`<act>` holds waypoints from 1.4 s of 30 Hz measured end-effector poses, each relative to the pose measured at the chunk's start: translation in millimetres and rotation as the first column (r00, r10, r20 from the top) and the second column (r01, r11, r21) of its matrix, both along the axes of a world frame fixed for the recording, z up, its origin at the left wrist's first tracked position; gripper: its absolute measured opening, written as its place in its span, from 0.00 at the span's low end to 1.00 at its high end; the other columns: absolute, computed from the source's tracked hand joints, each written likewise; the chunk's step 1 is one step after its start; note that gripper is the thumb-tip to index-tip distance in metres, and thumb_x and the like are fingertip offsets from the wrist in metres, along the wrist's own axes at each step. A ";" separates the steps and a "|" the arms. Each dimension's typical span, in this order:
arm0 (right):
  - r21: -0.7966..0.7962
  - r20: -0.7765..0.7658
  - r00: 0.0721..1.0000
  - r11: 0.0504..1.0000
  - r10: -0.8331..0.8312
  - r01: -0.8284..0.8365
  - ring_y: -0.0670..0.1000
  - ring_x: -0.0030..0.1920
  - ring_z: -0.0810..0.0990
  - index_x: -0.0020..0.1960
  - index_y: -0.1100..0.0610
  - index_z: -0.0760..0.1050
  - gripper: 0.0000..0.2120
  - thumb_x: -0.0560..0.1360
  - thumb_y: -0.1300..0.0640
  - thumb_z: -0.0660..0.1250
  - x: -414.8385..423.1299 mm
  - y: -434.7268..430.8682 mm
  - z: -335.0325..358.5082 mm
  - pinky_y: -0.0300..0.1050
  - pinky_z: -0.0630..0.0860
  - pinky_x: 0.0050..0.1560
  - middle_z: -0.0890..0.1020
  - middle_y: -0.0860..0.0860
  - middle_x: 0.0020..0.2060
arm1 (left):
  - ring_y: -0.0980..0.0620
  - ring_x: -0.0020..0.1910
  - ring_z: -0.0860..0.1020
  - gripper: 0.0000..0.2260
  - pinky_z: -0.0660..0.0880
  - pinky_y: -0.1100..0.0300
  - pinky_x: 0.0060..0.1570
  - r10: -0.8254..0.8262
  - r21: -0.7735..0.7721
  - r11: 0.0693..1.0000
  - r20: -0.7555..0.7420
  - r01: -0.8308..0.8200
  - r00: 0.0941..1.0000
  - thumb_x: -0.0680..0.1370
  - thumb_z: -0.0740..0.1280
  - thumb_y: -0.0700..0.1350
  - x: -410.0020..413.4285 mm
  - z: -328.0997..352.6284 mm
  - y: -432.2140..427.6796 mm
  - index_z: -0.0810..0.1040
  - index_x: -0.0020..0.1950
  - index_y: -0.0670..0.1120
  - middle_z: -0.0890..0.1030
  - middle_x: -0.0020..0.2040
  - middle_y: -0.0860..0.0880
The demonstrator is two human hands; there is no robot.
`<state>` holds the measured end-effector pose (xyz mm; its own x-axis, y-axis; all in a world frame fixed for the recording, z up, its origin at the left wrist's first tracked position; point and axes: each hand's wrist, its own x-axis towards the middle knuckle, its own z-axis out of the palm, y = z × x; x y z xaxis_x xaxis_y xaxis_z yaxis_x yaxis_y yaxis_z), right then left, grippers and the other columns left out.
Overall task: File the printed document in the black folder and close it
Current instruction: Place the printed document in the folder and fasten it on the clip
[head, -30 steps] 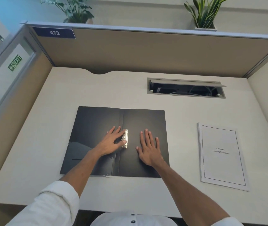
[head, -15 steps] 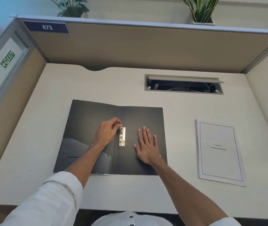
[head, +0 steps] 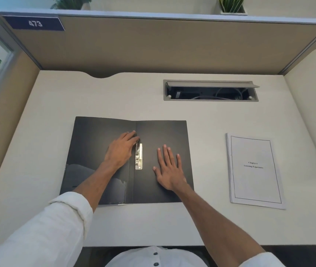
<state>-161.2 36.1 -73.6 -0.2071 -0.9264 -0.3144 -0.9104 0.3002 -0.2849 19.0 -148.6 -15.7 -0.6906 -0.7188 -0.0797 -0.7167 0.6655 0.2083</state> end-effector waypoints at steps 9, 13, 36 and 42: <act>0.028 0.054 0.998 0.999 0.021 -0.023 0.54 0.85 0.31 0.86 0.50 0.31 0.37 0.86 0.38 0.45 -4.2 -4.0 1.8 0.65 0.36 0.84 0.31 0.52 0.85 | 0.43 0.83 0.69 0.28 0.73 0.40 0.77 -0.045 -0.030 0.998 0.031 0.046 0.999 0.84 0.59 0.39 -1.2 -10.2 12.0 0.65 0.86 0.44 0.67 0.86 0.46; -0.012 0.176 0.984 1.000 -0.011 0.014 0.53 0.86 0.32 0.87 0.49 0.33 0.38 0.87 0.39 0.51 -15.4 1.0 16.6 0.63 0.36 0.84 0.33 0.52 0.86 | 0.44 0.87 0.61 0.26 0.64 0.43 0.84 -0.025 -0.069 0.997 -0.052 0.021 0.998 0.90 0.54 0.46 -23.7 -6.3 26.8 0.57 0.89 0.44 0.61 0.88 0.45; -0.250 -0.027 0.876 0.852 -0.481 0.460 0.56 0.88 0.49 0.88 0.55 0.51 0.37 0.84 0.52 0.62 -261.8 228.2 24.2 0.67 0.46 0.85 0.50 0.55 0.88 | 0.43 0.86 0.62 0.27 0.60 0.47 0.85 -0.177 0.199 0.960 -0.125 0.199 0.976 0.90 0.54 0.50 -287.5 -22.8 251.8 0.55 0.89 0.43 0.60 0.89 0.44; -0.206 -0.001 0.816 0.799 -0.577 0.565 0.55 0.87 0.54 0.87 0.57 0.52 0.37 0.83 0.54 0.64 -288.9 244.1 26.2 0.63 0.51 0.84 0.51 0.55 0.88 | 0.39 0.78 0.69 0.26 0.74 0.40 0.71 -0.059 0.268 0.959 -0.120 0.090 0.991 0.89 0.57 0.50 -311.0 -13.4 266.3 0.61 0.87 0.44 0.67 0.82 0.43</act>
<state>-450.1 280.2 -47.4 -0.7301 -0.6733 -0.1170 -0.6078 0.7180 -0.3393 -292.0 117.7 -29.1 -0.7570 -0.6264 -0.1858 -0.6297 0.6235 0.4635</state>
